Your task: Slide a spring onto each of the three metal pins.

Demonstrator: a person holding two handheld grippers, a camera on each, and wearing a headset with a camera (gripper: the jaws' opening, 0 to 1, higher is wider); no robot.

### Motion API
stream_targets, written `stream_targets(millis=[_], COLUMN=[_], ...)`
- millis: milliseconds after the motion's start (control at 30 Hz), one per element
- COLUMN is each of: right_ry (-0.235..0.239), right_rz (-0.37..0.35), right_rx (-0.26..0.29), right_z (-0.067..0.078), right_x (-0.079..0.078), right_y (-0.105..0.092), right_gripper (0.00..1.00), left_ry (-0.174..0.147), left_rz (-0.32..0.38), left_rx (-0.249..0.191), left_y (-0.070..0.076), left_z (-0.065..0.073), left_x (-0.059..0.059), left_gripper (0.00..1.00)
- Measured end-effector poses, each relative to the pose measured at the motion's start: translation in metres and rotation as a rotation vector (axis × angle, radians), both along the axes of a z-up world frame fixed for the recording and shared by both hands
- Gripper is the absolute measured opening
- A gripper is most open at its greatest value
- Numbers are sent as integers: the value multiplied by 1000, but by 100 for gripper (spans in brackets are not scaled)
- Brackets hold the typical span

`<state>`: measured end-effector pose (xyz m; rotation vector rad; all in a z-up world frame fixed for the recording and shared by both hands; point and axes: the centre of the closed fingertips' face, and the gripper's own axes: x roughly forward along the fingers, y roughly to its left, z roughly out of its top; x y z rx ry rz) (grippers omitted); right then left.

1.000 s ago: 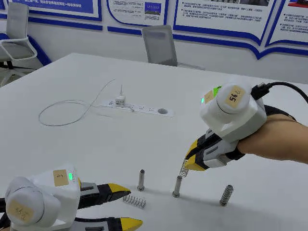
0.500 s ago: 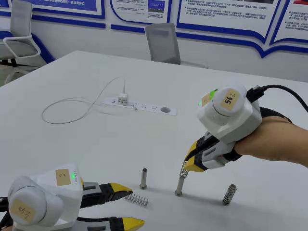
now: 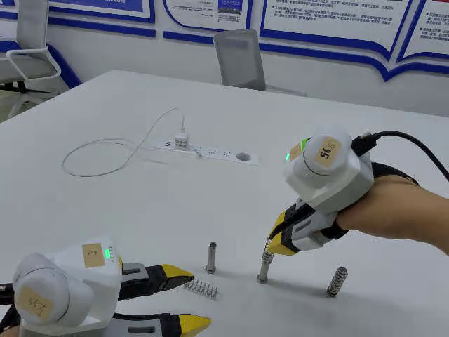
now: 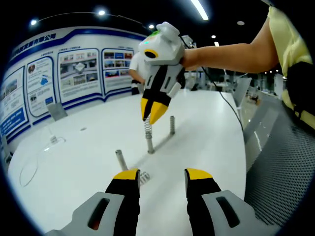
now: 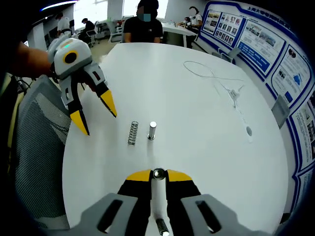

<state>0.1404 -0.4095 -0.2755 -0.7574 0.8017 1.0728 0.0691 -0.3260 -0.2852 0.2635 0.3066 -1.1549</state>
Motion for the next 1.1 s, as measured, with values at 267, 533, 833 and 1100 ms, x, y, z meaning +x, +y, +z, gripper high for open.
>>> stream_targets(millis=[267, 533, 833, 1100], right_ry=[23, 31, 34, 33], right_rz=[-16, -23, -37, -38], right_rx=[-3, -12, -16, -25], right_z=[-11, -20, -29, -36], right_x=[1, 1, 2, 1], right_y=[-1, -1, -1, -2], right_gripper=[11, 12, 12, 12], left_ry=[1, 3, 1, 3], left_rz=[2, 4, 6, 6], left_rx=[-1, 0, -1, 3], left_y=[0, 1, 1, 2], left_z=[0, -1, -1, -2], left_x=[0, -1, 1, 0], left_gripper=[37, 37, 36, 36])
